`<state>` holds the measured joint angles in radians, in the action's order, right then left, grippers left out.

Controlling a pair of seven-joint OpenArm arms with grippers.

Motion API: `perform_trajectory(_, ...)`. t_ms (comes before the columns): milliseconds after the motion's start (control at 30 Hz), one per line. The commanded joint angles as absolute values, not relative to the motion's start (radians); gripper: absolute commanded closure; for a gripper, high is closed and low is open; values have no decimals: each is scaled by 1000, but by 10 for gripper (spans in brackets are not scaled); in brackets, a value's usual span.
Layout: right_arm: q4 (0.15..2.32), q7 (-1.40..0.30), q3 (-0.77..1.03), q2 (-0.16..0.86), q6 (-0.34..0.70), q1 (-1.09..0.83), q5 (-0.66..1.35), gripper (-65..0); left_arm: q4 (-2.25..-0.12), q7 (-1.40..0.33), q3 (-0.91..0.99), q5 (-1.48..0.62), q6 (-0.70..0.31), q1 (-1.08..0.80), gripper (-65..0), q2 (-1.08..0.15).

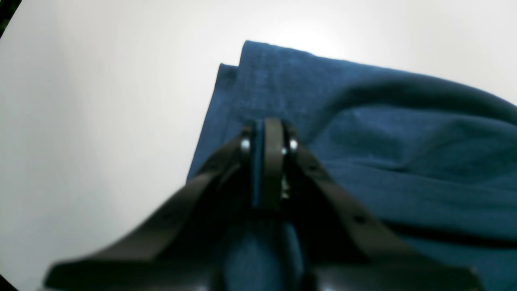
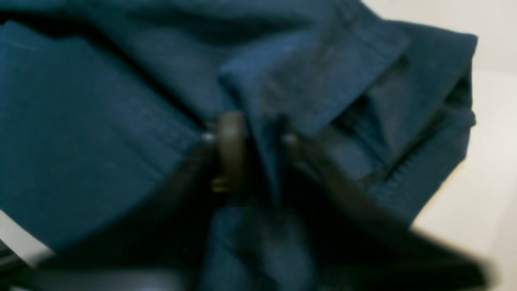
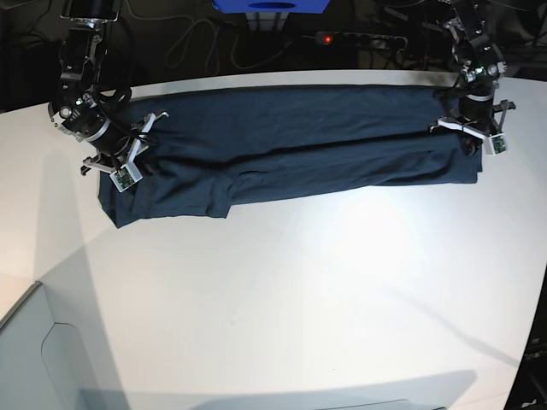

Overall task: Fold the T-shirt properly
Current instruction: 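Tug the strip end with the right gripper to straighten it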

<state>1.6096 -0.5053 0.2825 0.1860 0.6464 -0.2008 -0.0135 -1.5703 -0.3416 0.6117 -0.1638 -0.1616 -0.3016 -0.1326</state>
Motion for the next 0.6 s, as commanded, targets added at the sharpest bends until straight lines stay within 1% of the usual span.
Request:
perform_trajectory(0,1624,-486,286,199,651,-197,4,0,-1584,-320,618,-170,-157,-300,0,-142)
perform_trajectory(33,1630,-486,286,199,651,-197,4,-20,-1584,-320,618,-170,-157,-300,0,-142)
perform_trajectory(100,1638,-486,288,199,651,-199,5,-4,-1584,-320,618,-170,-157,-300,0,-143)
perform_trajectory(167,1662,-486,295,199,651,-205,5,-5,-1584,-320,618,-170,-157,-300,0,-147)
perform_trajectory(333,1822,-476,295,200,651,-285,5,-6,-1586,-320,618,-170,-157,-298,0,-148)
perform_trajectory(567,1946,-475,297,196,648,-371,5,-6,-1584,-320,618,-170,-157,-297,0,-148)
